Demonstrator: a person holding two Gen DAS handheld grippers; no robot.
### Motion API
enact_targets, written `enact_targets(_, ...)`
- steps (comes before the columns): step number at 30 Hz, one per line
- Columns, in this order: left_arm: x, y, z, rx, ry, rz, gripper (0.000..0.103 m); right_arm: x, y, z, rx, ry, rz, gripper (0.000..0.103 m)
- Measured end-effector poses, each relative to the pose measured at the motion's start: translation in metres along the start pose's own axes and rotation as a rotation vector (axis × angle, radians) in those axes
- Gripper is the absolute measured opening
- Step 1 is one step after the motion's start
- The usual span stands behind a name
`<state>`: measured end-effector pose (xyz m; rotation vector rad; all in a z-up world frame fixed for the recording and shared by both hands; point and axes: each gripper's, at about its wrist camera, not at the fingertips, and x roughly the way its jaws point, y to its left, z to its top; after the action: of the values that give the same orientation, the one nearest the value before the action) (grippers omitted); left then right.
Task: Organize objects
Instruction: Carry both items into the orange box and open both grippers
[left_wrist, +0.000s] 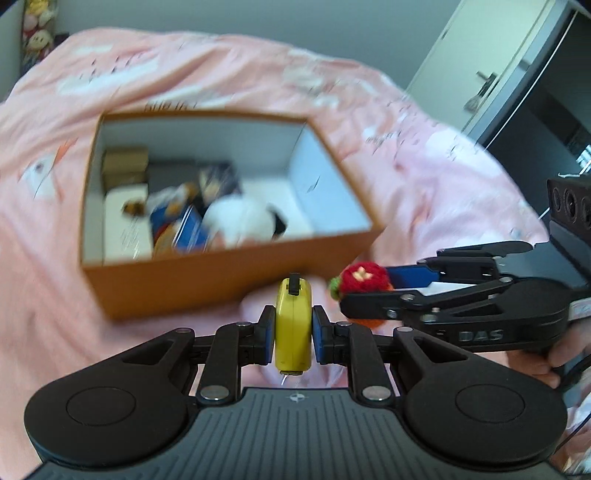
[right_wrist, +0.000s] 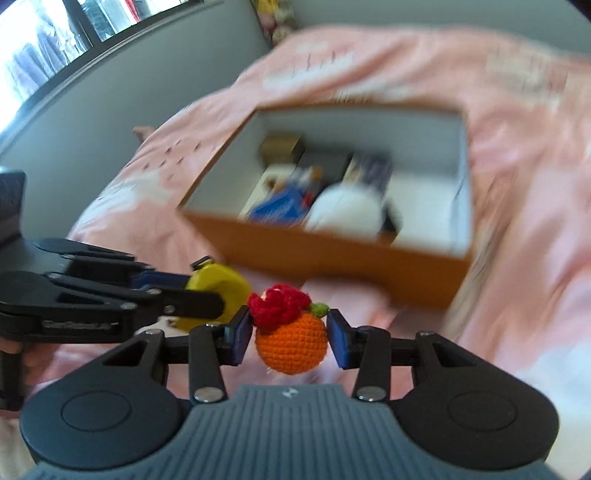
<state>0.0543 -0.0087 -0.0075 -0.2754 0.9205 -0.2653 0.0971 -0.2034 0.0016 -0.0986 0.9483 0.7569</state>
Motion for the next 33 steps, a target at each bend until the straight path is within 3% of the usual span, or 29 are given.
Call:
enact_targets(5, 0.010, -0.006, 0.031, -0.009, -0.052, -0.025, 0.022, -0.004, -0.018, 0.028, -0.027, -0.080, -0.087, 0.046)
enact_targets(9, 0.025, -0.008, 0.051, -0.002, -0.067, -0.028, 0.022, 0.006, -0.037, 0.050, -0.055, -0.084, -0.137, 0.046)
enact_targets(16, 0.065, 0.000, 0.074, -0.047, -0.018, -0.098, 0.022, 0.035, -0.054, 0.071, -0.223, 0.040, -0.193, 0.046)
enact_targets(20, 0.087, 0.005, 0.079, -0.051, 0.028, -0.088, 0.022, 0.056, -0.061, 0.075, -0.281, 0.131, -0.204, 0.046)
enact_targets(27, 0.115, 0.015, 0.079, -0.071, 0.109, -0.088, 0.022, 0.078, -0.062, 0.072, -0.336, 0.235, -0.177, 0.046)
enact_targets(33, 0.134, 0.018, 0.078, -0.081, 0.166, -0.083, 0.022, 0.086, -0.070, 0.081, -0.287, 0.315, -0.126, 0.048)
